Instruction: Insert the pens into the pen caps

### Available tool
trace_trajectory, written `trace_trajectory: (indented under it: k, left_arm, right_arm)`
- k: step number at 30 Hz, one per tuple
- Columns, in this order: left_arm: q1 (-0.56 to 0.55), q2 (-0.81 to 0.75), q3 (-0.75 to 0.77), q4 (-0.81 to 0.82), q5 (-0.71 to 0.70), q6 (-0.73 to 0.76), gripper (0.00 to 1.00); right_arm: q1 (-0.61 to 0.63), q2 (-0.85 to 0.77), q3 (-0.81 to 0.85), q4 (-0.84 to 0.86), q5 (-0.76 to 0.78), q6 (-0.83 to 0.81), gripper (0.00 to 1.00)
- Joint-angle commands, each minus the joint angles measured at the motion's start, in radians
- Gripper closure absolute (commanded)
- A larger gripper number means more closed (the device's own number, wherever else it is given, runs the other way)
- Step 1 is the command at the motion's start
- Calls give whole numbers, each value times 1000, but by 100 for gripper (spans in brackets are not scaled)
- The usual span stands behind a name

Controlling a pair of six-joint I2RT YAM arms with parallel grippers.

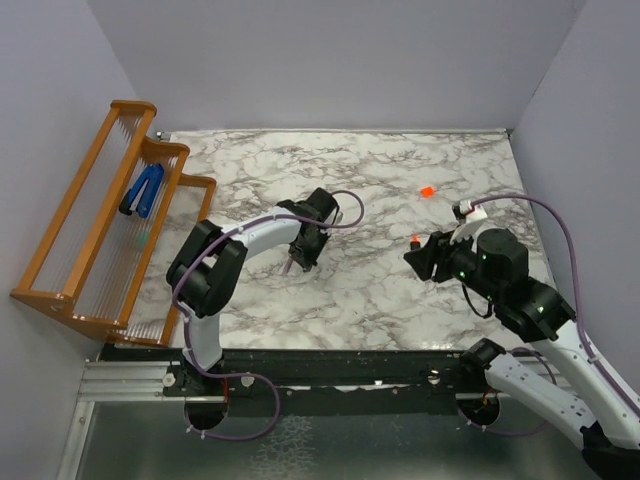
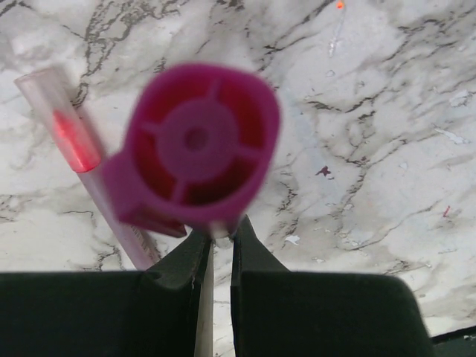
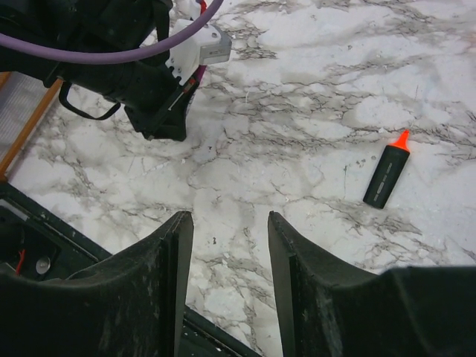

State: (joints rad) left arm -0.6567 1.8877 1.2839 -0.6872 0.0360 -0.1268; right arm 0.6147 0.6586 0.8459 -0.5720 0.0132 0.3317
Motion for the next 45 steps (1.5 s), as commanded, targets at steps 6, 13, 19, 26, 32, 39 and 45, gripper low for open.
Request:
trace_trajectory:
  k: [6,13,19,26,32,39,45]
  left_arm:
    - [-6,63,66,-68,-108,-20,84]
    - [-5,77,110,-81,-105,-15,66]
    - [-6,76,148,-85,-56,-10,64]
    - [-4,-21,205,-84,19,1,63]
    - [-4,-141,226,-75,100,18,63]
    - [-5,-391,125,71,258,31,66]
    - [-3,-683,-111,297,386,67,58]
  right_arm:
    - [-3,-22,-20,-45,19,18,50]
    - [-2,6,-43,-12,38,70,36]
    - [-11,230,-28,66,108,133,31]
    - [-206,547,21,128,21,117,33]
    - [-257,665,54,173,59,56,35]
    - [-263,836,113,187,138,49,39]
    - [-277,922,162,192,196,42,39]
